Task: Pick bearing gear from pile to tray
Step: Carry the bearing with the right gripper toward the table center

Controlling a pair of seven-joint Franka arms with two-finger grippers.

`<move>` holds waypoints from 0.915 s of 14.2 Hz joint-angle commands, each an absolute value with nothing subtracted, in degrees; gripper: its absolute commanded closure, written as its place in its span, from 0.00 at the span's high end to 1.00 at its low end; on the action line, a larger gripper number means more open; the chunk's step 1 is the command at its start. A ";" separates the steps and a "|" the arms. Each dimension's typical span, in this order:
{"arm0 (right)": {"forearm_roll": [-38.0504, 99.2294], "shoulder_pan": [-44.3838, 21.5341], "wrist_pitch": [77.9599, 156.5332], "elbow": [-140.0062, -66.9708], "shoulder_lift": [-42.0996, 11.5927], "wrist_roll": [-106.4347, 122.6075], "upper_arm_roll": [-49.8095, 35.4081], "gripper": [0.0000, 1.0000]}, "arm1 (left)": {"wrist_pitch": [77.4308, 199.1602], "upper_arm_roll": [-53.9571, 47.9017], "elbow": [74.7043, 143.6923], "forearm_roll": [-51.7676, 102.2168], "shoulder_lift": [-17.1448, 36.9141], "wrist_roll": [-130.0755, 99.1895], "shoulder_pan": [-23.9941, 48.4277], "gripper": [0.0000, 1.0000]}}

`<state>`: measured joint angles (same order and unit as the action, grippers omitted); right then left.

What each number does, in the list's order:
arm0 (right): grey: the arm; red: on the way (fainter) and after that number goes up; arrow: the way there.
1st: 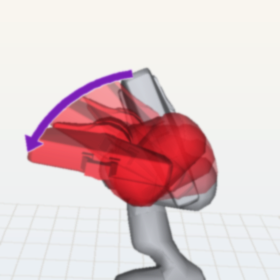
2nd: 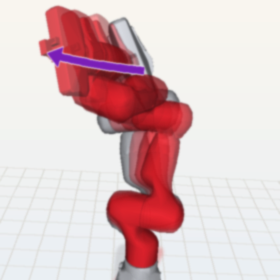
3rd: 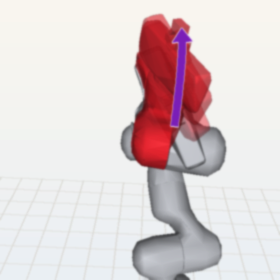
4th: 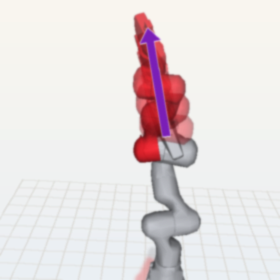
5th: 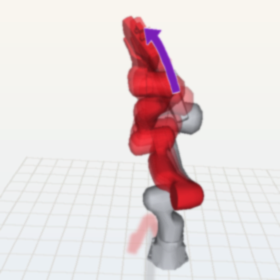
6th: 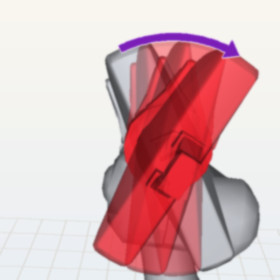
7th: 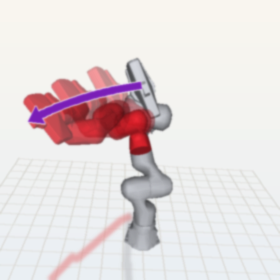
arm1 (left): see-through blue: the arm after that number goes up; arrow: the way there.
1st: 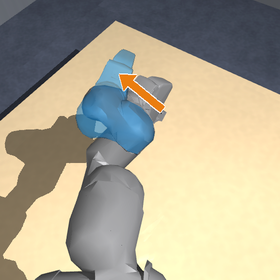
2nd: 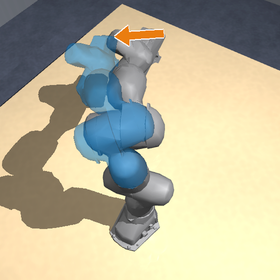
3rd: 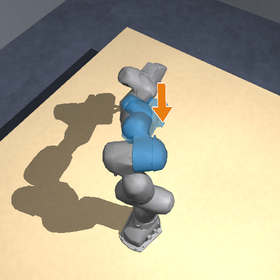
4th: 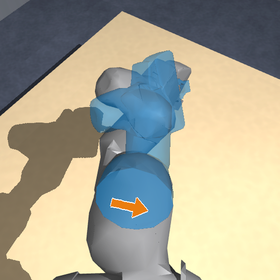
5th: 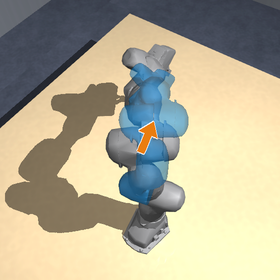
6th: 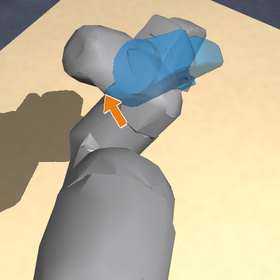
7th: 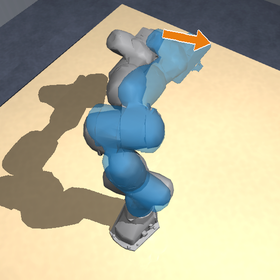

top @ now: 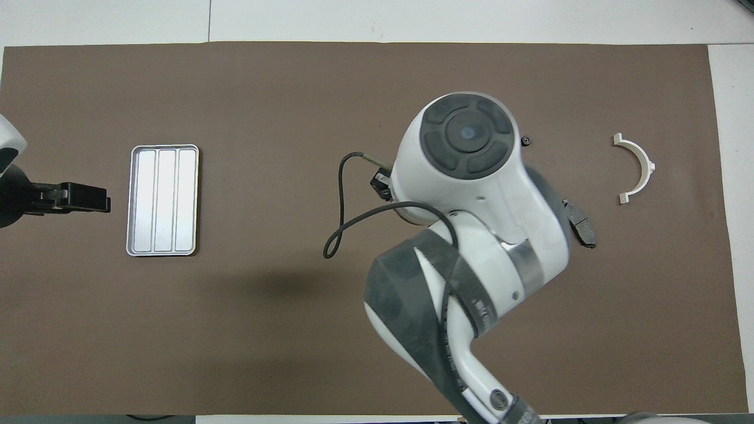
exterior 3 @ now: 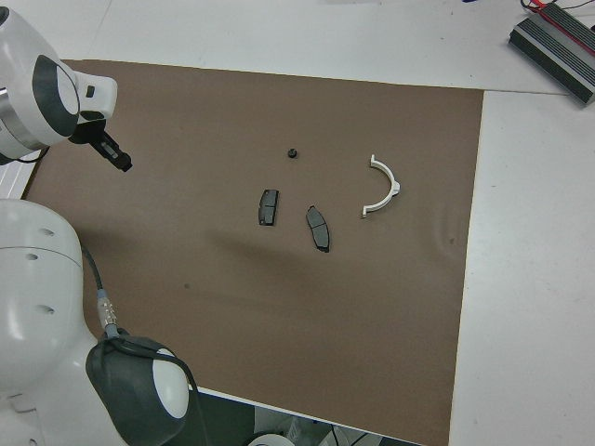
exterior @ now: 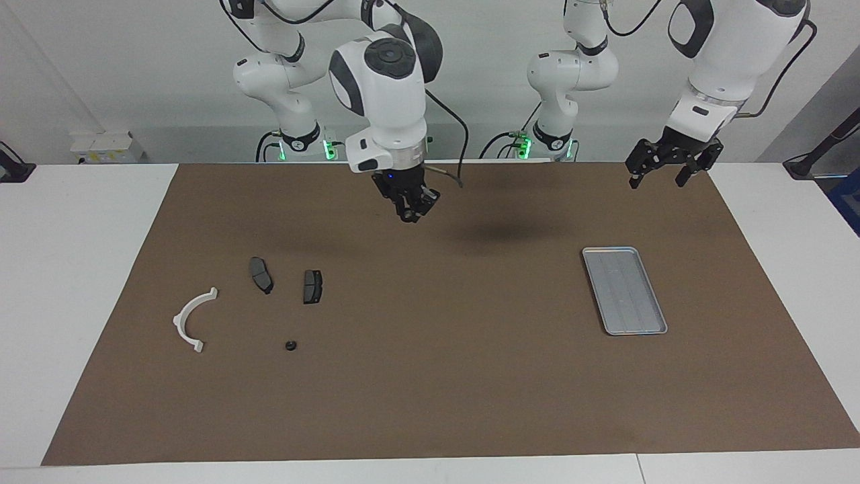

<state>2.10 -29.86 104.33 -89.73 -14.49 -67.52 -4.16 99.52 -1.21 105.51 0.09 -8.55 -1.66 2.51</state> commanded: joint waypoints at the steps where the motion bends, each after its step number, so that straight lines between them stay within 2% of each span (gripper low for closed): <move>1: 3.43 -31.64 110.98 -95.00 -15.46 -69.78 -4.04 0.00 | 105.11 -1.49 112.15 0.35 -12.74 -1.67 1.76 1.00; 6: 3.52 -33.13 118.82 -99.66 -18.36 -69.87 -4.04 0.00 | 108.01 -1.49 114.43 0.35 -12.22 -1.67 0.18 1.00; 11: 1.85 -37.00 126.72 -99.58 -26.26 -73.21 -3.87 0.00 | 110.47 -1.58 115.14 0.35 -10.90 -1.76 0.09 1.00; 13: 1.58 -37.09 127.88 -99.49 -27.07 -73.56 -3.87 0.00 | 112.22 -1.58 116.01 0.35 -10.46 -1.59 0.17 1.00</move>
